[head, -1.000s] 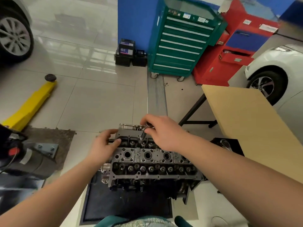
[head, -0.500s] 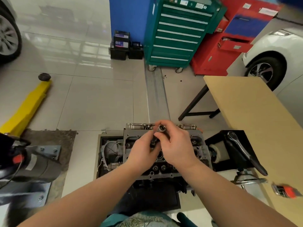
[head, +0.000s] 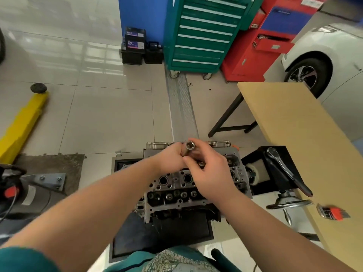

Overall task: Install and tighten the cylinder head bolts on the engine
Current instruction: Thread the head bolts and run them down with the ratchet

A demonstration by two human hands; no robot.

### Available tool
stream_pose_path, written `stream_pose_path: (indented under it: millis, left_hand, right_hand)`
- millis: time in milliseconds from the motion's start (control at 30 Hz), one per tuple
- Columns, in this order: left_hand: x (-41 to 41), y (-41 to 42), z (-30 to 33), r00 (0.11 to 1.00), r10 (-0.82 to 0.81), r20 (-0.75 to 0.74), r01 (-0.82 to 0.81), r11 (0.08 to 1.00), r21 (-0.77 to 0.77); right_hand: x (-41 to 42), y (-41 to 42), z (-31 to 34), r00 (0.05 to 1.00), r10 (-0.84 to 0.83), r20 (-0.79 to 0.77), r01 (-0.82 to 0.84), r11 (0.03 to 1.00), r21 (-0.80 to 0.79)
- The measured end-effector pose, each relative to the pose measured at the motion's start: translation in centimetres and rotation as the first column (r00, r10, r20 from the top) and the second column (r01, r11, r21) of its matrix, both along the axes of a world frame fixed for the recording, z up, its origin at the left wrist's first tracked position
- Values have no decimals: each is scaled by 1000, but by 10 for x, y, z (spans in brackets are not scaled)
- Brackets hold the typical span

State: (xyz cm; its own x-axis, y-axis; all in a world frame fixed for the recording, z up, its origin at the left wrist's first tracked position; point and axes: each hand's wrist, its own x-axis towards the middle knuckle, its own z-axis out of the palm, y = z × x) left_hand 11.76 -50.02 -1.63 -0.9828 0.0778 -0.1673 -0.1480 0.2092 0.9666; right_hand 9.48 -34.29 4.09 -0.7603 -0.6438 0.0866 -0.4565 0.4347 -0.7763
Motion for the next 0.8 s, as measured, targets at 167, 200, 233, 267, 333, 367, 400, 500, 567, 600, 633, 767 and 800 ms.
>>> stream_pose_path:
  millis: [167,200,233,267,333,367,400,500,567,600,633,767,800]
  left_hand:
    - [-2,3,-1,999,12,32,-10,998,-68]
    - [3,8,-4,992,121,26,-119,991,-59]
    - [11,14,-7,967,255,-4,-255,966,-35]
    - [20,23,-11,914,403,-44,-403,915,4]
    - [37,45,-17,767,635,-96,-631,773,70]
    - [40,56,-20,719,684,-122,-681,729,70]
    - [39,69,-23,699,706,-115,-699,709,95]
    - [23,89,-21,622,783,-10,-759,605,239]
    - [9,88,-13,549,830,103,-824,516,234]
    - [6,86,-14,550,821,155,-829,512,225]
    - [4,81,-16,576,805,142,-815,554,167]
    - [8,48,-10,894,446,-36,-443,873,-203]
    - [5,32,-8,953,302,20,-286,920,-268]
  right_hand:
    - [-14,8,9,996,87,12,-87,989,118]
    - [-15,7,10,996,87,-11,-85,988,125]
    - [-15,6,10,996,79,-32,-74,989,125]
    - [-13,5,10,997,65,-47,-59,992,116]
    - [-6,1,8,998,26,-51,-22,997,79]
    - [-1,-2,6,999,0,-48,3,998,60]
    - [5,-4,6,998,-34,-51,36,998,42]
    - [20,-13,4,986,-136,-93,135,991,-16]
    - [21,-16,5,985,-160,-64,157,987,-40]
    - [20,-16,6,987,-156,-40,155,987,-37]
    - [19,-17,6,988,-152,-29,151,988,-27]
    - [12,-12,7,985,-164,-57,166,986,32]
    - [8,-9,7,989,-139,-49,142,989,51]
